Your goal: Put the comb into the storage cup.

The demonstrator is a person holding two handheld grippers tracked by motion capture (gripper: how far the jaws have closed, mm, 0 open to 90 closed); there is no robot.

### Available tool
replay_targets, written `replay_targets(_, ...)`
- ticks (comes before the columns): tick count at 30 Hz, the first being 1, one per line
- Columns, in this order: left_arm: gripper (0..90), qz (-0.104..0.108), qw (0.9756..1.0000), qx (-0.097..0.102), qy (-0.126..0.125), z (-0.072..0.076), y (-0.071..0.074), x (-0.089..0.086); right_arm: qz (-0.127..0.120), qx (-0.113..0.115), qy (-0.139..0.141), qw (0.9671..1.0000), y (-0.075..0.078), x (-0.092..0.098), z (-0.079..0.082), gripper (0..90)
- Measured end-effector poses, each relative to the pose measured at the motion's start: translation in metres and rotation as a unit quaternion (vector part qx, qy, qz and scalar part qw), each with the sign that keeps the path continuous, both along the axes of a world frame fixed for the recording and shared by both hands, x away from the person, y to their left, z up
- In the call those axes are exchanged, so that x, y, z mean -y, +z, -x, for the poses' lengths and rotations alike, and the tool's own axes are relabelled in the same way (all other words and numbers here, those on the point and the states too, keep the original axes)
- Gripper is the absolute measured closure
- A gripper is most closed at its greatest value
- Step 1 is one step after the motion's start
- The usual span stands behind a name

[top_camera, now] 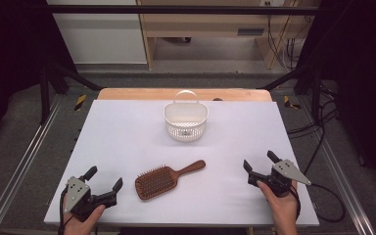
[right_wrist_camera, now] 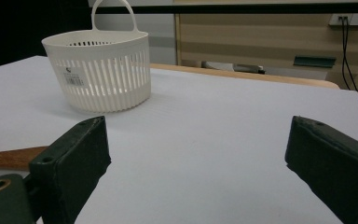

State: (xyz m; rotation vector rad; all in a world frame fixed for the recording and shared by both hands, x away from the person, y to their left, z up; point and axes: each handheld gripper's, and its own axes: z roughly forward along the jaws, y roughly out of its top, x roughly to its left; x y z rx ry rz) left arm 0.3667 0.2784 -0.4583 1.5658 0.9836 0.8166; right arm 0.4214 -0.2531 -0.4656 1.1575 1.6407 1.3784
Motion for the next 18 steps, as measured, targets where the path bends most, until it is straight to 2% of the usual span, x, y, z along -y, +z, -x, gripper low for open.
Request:
replay_targets(5, 9.1, -0.006, 0.9999, -0.008, -0.003, 0.001, -0.001, 0.001, 0.002, -0.001, 0.002, 1.0, 0.0, -0.002, 0.0, 6.6)
replay_targets(12, 24.2, -0.018, 0.9993, -0.029, -0.014, 0.01, -0.001, 0.006, -0.002, -0.002, -0.002, 1.0, 0.0, -0.002, 0.0, 6.9)
replay_targets(17, 43.5, -0.032, 0.9981, -0.048, -0.021, 0.013, -0.001, 0.01, 0.0, -0.001, 0.002, 1.0, 0.0, -0.002, -0.001, 7.1)
replay_targets(18, 52.6, -0.034, 0.9978, -0.054, -0.021, 0.013, -0.001, 0.012, -0.001, -0.002, 0.002, 1.0, 0.0, -0.002, 0.0, 7.2)
